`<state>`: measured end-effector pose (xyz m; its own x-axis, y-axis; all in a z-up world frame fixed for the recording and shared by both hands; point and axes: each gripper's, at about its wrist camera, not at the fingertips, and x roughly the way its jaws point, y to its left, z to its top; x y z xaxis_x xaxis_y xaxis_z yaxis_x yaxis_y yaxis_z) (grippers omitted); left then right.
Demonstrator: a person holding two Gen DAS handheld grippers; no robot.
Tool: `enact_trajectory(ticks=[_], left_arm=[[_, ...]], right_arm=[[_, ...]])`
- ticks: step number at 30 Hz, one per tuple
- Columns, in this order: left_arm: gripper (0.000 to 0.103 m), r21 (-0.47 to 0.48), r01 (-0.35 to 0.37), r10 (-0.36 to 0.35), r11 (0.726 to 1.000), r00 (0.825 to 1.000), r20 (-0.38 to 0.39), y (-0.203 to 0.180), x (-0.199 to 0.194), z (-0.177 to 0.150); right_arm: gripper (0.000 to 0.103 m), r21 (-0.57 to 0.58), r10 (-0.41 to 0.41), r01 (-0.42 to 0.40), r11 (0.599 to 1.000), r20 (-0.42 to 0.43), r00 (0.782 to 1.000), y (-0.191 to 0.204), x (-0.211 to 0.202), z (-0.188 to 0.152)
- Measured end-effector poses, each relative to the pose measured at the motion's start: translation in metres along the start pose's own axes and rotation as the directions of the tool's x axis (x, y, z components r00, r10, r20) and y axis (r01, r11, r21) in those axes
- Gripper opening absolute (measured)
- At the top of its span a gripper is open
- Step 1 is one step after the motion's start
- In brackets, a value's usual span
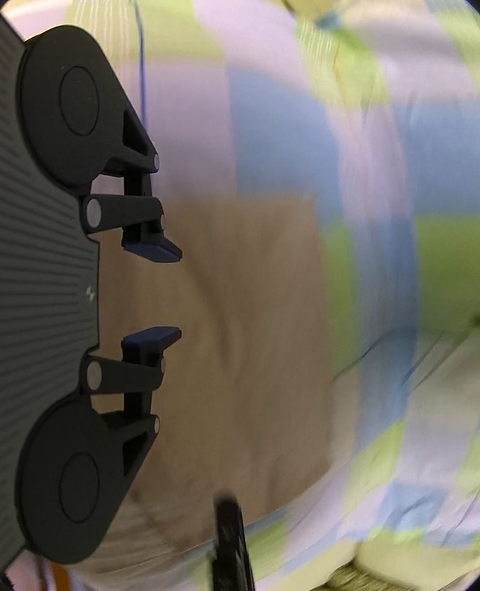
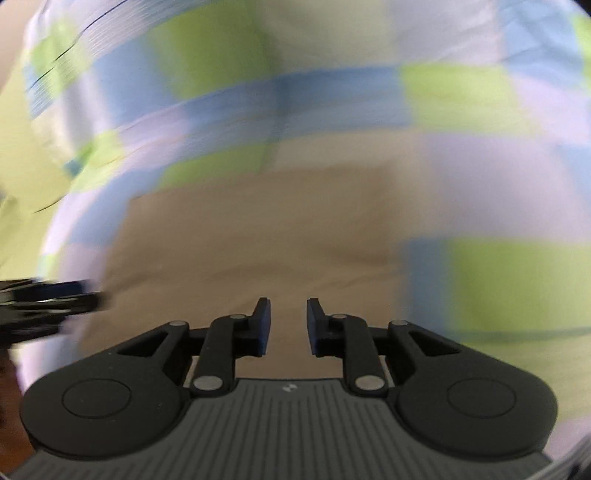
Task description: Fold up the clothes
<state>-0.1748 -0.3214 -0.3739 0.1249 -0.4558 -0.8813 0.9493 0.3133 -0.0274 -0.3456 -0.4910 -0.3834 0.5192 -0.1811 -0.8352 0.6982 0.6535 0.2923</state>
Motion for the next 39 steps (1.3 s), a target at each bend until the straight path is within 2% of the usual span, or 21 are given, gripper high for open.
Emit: enact_trajectory(ticks=[3, 5, 7, 8, 9, 11, 13, 16, 17, 19, 21, 25, 28, 30, 33, 34, 36, 38, 39], left_arm=[[0.051, 0.01, -0.037, 0.037, 0.999, 0.999, -0.02, 0.003, 0.007, -0.028], [0.051, 0.025, -0.051, 0.052, 0.998, 0.998, -0.045, 0.01, 0.0, -0.04], [0.05, 0.012, -0.091, 0.091, 0.996, 0.993, -0.079, 0.02, -0.009, -0.043], [0.045, 0.001, -0.115, 0.114, 0.993, 0.989, -0.095, 0.025, -0.012, -0.042], [0.044, -0.016, -0.128, 0.126, 0.992, 0.987, -0.1, 0.029, -0.016, -0.041], [0.045, -0.067, -0.115, 0.11, 0.991, 0.991, -0.073, 0.027, -0.021, -0.032], [0.049, -0.103, -0.073, 0.07, 0.992, 0.997, -0.039, 0.015, -0.017, -0.02], [0.052, -0.109, -0.051, 0.048, 0.993, 0.998, -0.026, 0.0, 0.0, -0.008], [0.052, -0.114, -0.052, 0.05, 0.992, 0.998, -0.026, -0.002, 0.005, -0.007], [0.055, -0.143, -0.071, 0.067, 0.987, 0.997, -0.03, -0.003, 0.011, -0.014], [0.055, -0.166, -0.094, 0.089, 0.982, 0.995, -0.037, -0.003, 0.015, -0.022], [0.056, -0.167, -0.178, 0.164, 0.97, 0.982, -0.095, -0.004, 0.004, -0.041], [0.055, -0.216, -0.252, 0.215, 0.943, 0.96, -0.181, -0.022, -0.013, -0.059], [0.055, -0.247, -0.276, 0.227, 0.929, 0.951, -0.209, -0.038, -0.026, -0.07], [0.057, -0.339, -0.253, 0.178, 0.906, 0.955, -0.236, -0.077, -0.054, -0.092], [0.057, -0.352, -0.243, 0.162, 0.904, 0.956, -0.244, -0.09, -0.063, -0.098], [0.058, -0.361, -0.234, 0.148, 0.903, 0.957, -0.25, -0.114, -0.083, -0.107], [0.061, -0.355, -0.239, 0.157, 0.904, 0.957, -0.244, -0.139, -0.114, -0.112], [0.061, -0.357, -0.242, 0.165, 0.902, 0.959, -0.231, -0.149, -0.133, -0.111]], right_arm=[[0.016, -0.048, -0.102, 0.099, 0.994, -0.051, 0.994, 0.003, 0.012, -0.022], [0.015, -0.021, -0.18, 0.179, 0.984, -0.062, 0.982, -0.013, 0.002, -0.034], [0.015, -0.01, -0.262, 0.263, 0.965, -0.085, 0.961, -0.028, -0.013, -0.042], [0.017, -0.005, -0.292, 0.293, 0.956, -0.09, 0.952, -0.032, -0.02, -0.044], [0.018, 0.009, -0.328, 0.33, 0.944, -0.088, 0.94, -0.037, -0.033, -0.045], [0.02, 0.027, -0.312, 0.313, 0.949, -0.039, 0.949, -0.032, -0.045, -0.042], [0.024, 0.021, -0.249, 0.248, 0.968, 0.02, 0.968, -0.015, -0.047, -0.035], [0.027, -0.041, -0.132, 0.134, 0.99, 0.051, 0.99, 0.014, -0.023, -0.026], [0.027, -0.062, -0.121, 0.123, 0.99, 0.048, 0.992, 0.018, -0.014, -0.027], [0.027, -0.093, -0.139, 0.141, 0.986, 0.03, 0.99, 0.018, 0.007, -0.031], [0.027, -0.081, -0.165, 0.166, 0.983, 0.018, 0.986, 0.008, 0.01, -0.039], [0.029, -0.051, -0.251, 0.253, 0.966, 0.031, 0.967, -0.024, -0.014, -0.067], [0.032, 0.029, -0.292, 0.291, 0.956, 0.014, 0.956, -0.053, -0.048, -0.098], [0.043, 0.044, -0.312, 0.311, 0.949, -0.002, 0.95, -0.062, -0.066, -0.115], [0.052, 0.05, -0.311, 0.312, 0.949, -0.023, 0.95, -0.059, -0.099, -0.15], [0.059, 0.054, -0.302, 0.303, 0.952, -0.032, 0.953, -0.058, -0.113, -0.161], [0.063, 0.062, -0.286, 0.289, 0.955, -0.042, 0.957, -0.052, -0.136, -0.175], [0.08, 0.065, -0.278, 0.281, 0.958, -0.044, 0.959, -0.042, -0.159, -0.186], [0.081, 0.056, -0.287, 0.289, 0.956, -0.039, 0.957, -0.032, -0.178, -0.19]])
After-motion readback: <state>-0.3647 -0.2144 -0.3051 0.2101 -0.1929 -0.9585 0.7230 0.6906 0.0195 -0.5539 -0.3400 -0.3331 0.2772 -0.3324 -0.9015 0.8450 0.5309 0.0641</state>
